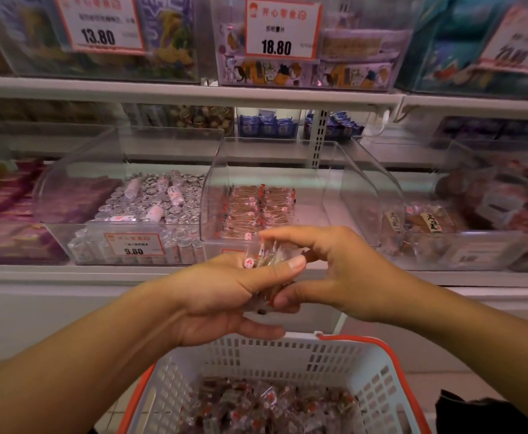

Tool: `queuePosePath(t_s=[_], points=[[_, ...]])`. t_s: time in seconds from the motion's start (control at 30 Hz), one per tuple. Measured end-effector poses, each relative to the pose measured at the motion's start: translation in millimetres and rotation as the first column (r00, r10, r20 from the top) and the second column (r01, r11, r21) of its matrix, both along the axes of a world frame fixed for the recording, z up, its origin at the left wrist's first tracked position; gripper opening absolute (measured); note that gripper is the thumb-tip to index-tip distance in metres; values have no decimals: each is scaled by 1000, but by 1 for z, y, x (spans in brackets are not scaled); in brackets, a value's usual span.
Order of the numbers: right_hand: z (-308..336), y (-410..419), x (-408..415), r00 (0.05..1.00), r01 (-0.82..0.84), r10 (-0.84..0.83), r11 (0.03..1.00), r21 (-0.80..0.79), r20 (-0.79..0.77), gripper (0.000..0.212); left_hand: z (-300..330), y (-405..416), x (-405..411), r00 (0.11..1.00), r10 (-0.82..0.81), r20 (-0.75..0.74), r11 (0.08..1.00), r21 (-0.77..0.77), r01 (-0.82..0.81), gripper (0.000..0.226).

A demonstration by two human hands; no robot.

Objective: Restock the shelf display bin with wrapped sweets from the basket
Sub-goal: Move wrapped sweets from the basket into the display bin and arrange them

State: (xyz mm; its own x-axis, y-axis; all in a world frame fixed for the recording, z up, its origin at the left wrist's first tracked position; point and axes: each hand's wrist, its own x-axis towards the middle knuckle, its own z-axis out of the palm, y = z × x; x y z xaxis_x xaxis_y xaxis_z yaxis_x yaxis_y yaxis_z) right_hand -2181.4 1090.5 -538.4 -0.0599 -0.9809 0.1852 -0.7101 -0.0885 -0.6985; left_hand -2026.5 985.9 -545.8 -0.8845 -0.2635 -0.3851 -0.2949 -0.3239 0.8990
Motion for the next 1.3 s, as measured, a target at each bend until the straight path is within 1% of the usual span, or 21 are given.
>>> queuePosePath(t_s=[0.07,0.13,0.2,0.3,0.37,0.43,0.53,0.6,0.63,0.67,0.7,0.73,0.77,0.8,0.83,0.87,0.9,0.93,1.03,1.17,1.3], points=[[-1,0,-2,999,-8,7,1000,24,34,72,-1,-5,2,998,-58,-3,996,65,58,30],[-1,1,-3,998,-47,44,997,61,50,67,1,-8,2,994,-105,3,993,61,105,20],[2,2,-3,995,-94,93,993,75,26,63,2,-11,2,991,-133,34,991,37,132,18],[15,1,-5,994,-112,112,991,71,-5,62,8,-14,0,972,-221,78,972,-63,226,17],[29,-2,-5,988,-132,140,986,103,-73,54,11,-14,-2,970,-231,74,959,-152,240,27],[42,-9,-7,967,-145,166,983,113,-196,42,17,-18,-5,985,-170,29,962,-212,172,40],[60,-25,-23,941,-104,121,992,70,-316,33,33,-33,-12,991,-51,-121,985,-169,30,64],[66,-38,-41,956,-9,21,999,42,-294,26,40,-45,-19,973,82,-216,981,-156,-118,58],[65,-45,-50,962,56,-45,998,34,-270,23,40,-50,-22,953,166,-252,948,-225,-224,48],[63,-52,-60,960,120,-108,992,30,-256,21,36,-55,-23,926,247,-284,858,-381,-345,35],[58,-59,-69,953,176,-161,984,36,-258,21,30,-60,-23,902,275,-333,675,-601,-428,24],[52,-65,-76,942,221,-199,974,55,-269,21,25,-64,-20,904,228,-362,425,-799,-426,18],[46,-70,-81,933,250,-215,964,87,-289,23,21,-67,-18,937,141,-319,177,-923,-341,19],[39,-75,-84,923,259,-206,957,128,-326,25,16,-69,-17,972,65,-225,-21,-974,-224,23],[33,-79,-86,910,255,-178,952,168,-376,27,9,-72,-18,991,22,-130,-165,-978,-125,24],[26,-82,-86,892,246,-140,948,203,-429,29,4,-73,-19,998,8,-68,-268,-961,-63,23],[19,-86,-86,875,236,-100,942,237,-473,32,1,-74,-20,999,11,-33,-343,-939,-27,19],[11,-89,-86,863,227,-64,935,273,-501,33,-1,-74,-22,1000,24,-17,-385,-923,-7,15],[-9,-99,-84,837,219,-4,919,328,-547,32,-4,-74,-24,999,30,-38,-408,-913,-23,9],[-24,-111,-78,815,244,-39,928,281,-579,36,-6,-76,-23,999,27,-33,-451,-893,-17,17],[-25,-114,-75,770,270,-74,937,220,-633,41,-6,-73,-23,999,39,-12,-430,-903,6,15]])
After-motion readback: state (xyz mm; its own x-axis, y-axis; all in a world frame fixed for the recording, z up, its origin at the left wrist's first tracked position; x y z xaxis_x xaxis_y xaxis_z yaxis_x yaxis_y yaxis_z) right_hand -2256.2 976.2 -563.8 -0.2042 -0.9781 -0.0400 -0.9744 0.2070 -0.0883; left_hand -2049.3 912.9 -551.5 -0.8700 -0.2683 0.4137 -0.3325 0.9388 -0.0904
